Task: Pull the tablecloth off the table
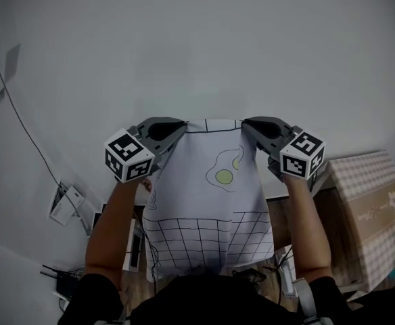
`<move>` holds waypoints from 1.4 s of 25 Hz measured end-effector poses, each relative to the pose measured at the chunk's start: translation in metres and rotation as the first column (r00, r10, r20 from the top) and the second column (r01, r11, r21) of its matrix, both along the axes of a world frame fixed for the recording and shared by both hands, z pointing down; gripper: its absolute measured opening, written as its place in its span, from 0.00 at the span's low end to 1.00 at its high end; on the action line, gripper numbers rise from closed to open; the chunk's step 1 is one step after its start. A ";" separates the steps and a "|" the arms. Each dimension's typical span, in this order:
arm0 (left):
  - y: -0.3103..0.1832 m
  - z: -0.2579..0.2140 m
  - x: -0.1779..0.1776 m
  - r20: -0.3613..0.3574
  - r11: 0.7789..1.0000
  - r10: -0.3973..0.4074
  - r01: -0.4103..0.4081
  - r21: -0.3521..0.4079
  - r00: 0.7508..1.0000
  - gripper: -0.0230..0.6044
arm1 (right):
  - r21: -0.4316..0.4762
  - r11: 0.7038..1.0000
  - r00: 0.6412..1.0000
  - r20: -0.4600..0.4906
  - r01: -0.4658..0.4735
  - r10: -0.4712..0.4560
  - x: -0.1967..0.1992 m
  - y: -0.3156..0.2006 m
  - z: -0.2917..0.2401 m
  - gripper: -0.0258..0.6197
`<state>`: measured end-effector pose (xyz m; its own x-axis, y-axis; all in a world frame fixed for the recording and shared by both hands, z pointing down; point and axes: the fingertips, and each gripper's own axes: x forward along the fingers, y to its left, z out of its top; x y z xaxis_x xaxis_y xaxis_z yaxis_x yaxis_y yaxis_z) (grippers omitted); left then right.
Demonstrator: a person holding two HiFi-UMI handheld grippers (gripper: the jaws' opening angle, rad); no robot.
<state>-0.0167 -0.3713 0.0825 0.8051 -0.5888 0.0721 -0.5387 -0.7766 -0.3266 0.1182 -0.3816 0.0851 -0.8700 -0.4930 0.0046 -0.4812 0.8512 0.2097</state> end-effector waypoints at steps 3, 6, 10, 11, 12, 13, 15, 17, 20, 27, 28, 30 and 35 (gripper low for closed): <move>0.000 -0.043 0.015 0.018 0.999 -0.013 0.012 0.033 1.000 0.06 | 0.044 0.999 1.000 0.009 -0.003 0.003 0.015 0.001 -0.041 0.07; 0.003 -0.055 0.018 0.009 0.998 -0.026 0.025 0.052 1.000 0.06 | 0.042 0.999 0.999 0.033 0.019 -0.020 0.018 0.002 -0.053 0.07; 0.018 -0.075 0.013 -0.019 0.996 -0.024 0.025 0.090 1.000 0.06 | 0.062 0.998 0.998 0.056 0.030 -0.034 0.012 0.014 -0.073 0.07; 0.023 -0.080 0.013 -0.020 0.995 -0.021 0.023 0.098 1.000 0.06 | 0.076 0.997 0.998 0.052 0.026 -0.030 0.012 0.018 -0.077 0.07; 0.028 -0.084 0.014 -0.024 0.994 -0.016 0.018 0.104 1.000 0.06 | 0.088 0.996 0.998 0.051 0.023 -0.028 0.012 0.022 -0.081 0.07; 0.032 -0.088 0.014 -0.031 0.994 -0.009 0.013 0.111 0.999 0.06 | 0.100 0.995 0.998 0.056 0.023 -0.028 0.013 0.026 -0.085 0.07; 0.038 -0.096 0.014 -0.040 0.991 0.001 0.004 0.132 0.999 0.06 | 0.123 0.992 0.997 0.073 0.026 -0.035 0.012 0.033 -0.093 0.07; 0.043 -0.099 0.014 -0.036 0.989 0.003 0.002 0.148 0.999 0.06 | 0.136 0.990 0.996 0.075 0.029 -0.039 0.012 0.039 -0.096 0.07; 0.047 -0.098 0.014 -0.025 0.988 -0.001 0.005 0.152 1.000 0.06 | 0.152 0.988 0.998 0.052 0.033 -0.041 0.013 0.044 -0.095 0.07; 0.047 -0.097 0.014 -0.060 0.989 0.003 0.006 0.146 0.998 0.06 | 0.174 0.984 0.998 0.045 0.027 -0.036 0.013 0.047 -0.095 0.07; 0.047 -0.097 0.014 -0.064 0.990 0.004 0.006 0.143 0.998 0.06 | 0.173 0.984 0.998 0.044 0.028 -0.036 0.013 0.047 -0.095 0.07; 0.047 -0.098 0.015 -0.068 0.990 0.006 0.004 0.138 0.998 0.06 | 0.169 0.985 0.999 0.042 0.027 -0.035 0.013 0.046 -0.096 0.07; 0.046 -0.100 0.013 -0.081 0.992 0.018 -0.008 0.123 0.997 0.06 | 0.155 0.988 0.998 0.048 0.019 -0.027 0.012 0.047 -0.097 0.07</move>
